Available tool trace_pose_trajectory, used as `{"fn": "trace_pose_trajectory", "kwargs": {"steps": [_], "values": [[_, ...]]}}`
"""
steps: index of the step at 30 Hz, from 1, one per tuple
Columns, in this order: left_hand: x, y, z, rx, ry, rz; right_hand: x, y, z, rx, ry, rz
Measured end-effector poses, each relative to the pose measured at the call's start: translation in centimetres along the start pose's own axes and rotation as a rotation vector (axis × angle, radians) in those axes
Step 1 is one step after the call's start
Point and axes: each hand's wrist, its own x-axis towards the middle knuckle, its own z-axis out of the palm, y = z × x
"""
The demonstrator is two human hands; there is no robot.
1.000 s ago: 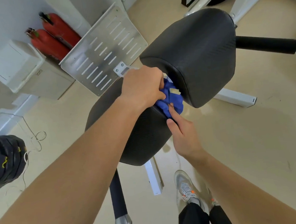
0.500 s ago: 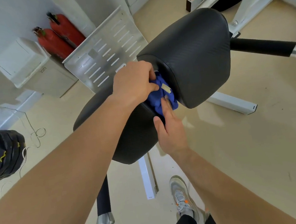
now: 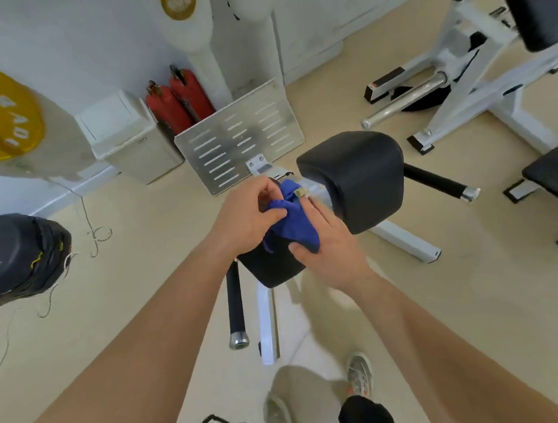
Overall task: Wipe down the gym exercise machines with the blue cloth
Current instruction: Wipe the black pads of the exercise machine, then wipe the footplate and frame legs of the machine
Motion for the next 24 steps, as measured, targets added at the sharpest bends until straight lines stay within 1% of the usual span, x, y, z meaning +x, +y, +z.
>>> {"fn": "trace_pose_trajectory", "kwargs": {"steps": [2,4,8,11,15,19,24], "values": [[-2.2,0.0,-2.4,-0.063,-0.013,-0.01,-0.7,-3.5,-0.5,0.043,-0.046,0.001],[-4.1,-0.9,-4.7,-0.09,-0.026,-0.002,-1.1,-6.9,-0.5,0.099,-0.086,0.042],[-6.6,-6.1,-9.7,-0.133,0.022,-0.027,-0.5,-13.0,1.8,-0.048,-0.104,0.091],[-8.2,-12.0,-13.5,-0.141,0.058,-0.094,1.1,-17.9,5.3,-0.23,-0.153,0.071],[-10.2,-19.8,-19.1,-0.081,-0.064,-0.147,4.1,-23.5,9.9,-0.409,-0.253,0.114],[-10.8,-24.7,-24.1,-0.003,-0.114,-0.166,6.5,-27.1,12.8,-0.477,-0.279,0.146],[-7.9,-26.7,-26.5,0.007,-0.153,-0.144,9.6,-28.6,14.4,-0.448,-0.232,0.189]]}}
